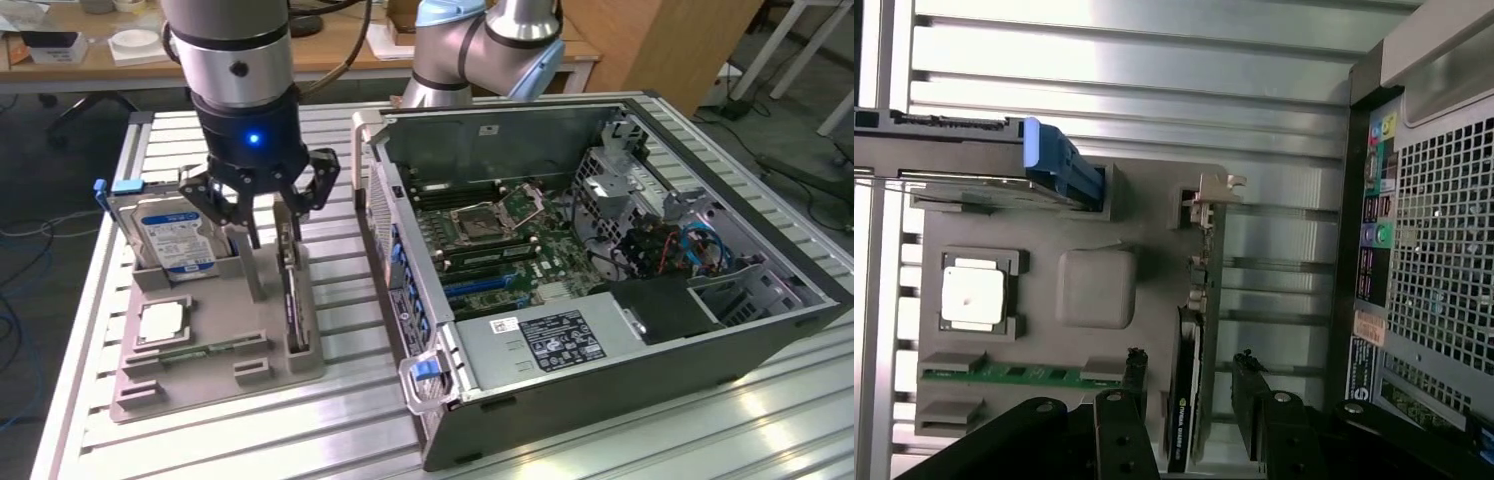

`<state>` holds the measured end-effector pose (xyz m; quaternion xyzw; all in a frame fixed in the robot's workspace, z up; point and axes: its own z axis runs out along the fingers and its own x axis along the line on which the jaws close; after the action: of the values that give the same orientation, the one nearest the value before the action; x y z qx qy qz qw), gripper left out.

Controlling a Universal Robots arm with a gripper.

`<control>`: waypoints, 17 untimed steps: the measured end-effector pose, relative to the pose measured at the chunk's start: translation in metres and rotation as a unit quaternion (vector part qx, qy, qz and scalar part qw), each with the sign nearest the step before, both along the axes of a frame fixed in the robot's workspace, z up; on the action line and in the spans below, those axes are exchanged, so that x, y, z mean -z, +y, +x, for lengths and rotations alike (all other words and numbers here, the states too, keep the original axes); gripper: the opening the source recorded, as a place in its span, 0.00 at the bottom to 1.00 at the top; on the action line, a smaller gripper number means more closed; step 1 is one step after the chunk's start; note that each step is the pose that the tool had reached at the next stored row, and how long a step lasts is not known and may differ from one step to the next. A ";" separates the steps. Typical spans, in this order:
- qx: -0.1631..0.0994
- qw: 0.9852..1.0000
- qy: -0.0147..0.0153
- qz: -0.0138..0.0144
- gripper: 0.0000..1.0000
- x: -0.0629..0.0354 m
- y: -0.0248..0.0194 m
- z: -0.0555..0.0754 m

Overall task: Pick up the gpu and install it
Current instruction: 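Pick up the gpu and move the gpu toward the slot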

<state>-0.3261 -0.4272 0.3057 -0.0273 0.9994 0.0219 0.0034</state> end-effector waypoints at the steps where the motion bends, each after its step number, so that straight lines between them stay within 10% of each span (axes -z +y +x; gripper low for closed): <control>1: 0.000 1.000 0.000 0.000 0.47 0.0012 -0.0001 0.000; 12: 0.000 1.000 0.001 -0.002 0.47 0.0138 -0.0006 0.000; 17: 0.000 1.000 0.001 -0.013 0.47 0.0164 -0.0005 0.000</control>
<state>-0.3263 -0.4278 0.2893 -0.0277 0.9996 0.0087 0.0018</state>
